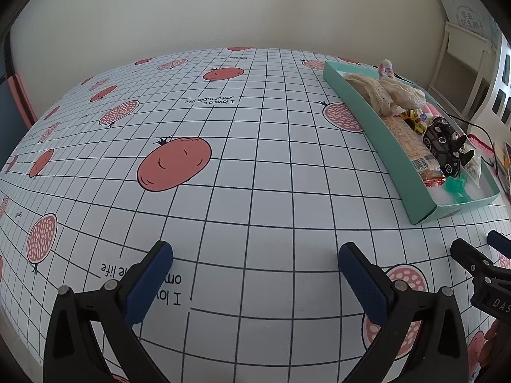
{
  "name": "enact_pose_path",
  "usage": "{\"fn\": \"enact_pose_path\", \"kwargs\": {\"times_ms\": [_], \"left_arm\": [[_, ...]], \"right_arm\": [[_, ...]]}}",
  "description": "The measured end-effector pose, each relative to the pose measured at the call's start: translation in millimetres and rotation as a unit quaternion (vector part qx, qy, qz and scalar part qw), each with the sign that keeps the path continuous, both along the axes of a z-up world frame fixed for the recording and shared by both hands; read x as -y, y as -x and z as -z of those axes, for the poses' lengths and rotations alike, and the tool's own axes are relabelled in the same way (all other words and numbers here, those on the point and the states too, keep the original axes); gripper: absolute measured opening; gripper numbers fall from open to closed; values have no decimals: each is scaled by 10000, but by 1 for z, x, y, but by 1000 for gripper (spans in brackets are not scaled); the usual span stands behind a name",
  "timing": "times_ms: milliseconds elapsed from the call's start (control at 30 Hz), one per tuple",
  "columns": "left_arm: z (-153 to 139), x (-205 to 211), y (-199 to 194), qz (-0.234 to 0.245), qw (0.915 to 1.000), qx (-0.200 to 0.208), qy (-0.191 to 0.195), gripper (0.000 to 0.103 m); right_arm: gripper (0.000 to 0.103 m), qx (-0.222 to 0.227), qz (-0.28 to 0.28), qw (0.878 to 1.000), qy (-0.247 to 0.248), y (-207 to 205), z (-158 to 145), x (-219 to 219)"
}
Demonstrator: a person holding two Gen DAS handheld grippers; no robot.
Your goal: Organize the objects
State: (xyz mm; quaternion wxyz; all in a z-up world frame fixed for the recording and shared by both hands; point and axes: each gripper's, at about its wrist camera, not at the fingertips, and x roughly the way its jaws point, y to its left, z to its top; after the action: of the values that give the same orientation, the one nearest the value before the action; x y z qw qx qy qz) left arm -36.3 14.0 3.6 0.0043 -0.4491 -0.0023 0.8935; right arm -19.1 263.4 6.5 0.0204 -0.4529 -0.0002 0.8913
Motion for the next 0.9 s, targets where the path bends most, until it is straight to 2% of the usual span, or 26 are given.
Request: {"fn": "enact_pose_path", "kwargs": {"times_ms": [900], "left_arm": [[0, -1, 0, 11, 10000, -6, -30, 103]], "right_arm": [[103, -72, 0, 10000, -2, -1, 0, 0]]}}
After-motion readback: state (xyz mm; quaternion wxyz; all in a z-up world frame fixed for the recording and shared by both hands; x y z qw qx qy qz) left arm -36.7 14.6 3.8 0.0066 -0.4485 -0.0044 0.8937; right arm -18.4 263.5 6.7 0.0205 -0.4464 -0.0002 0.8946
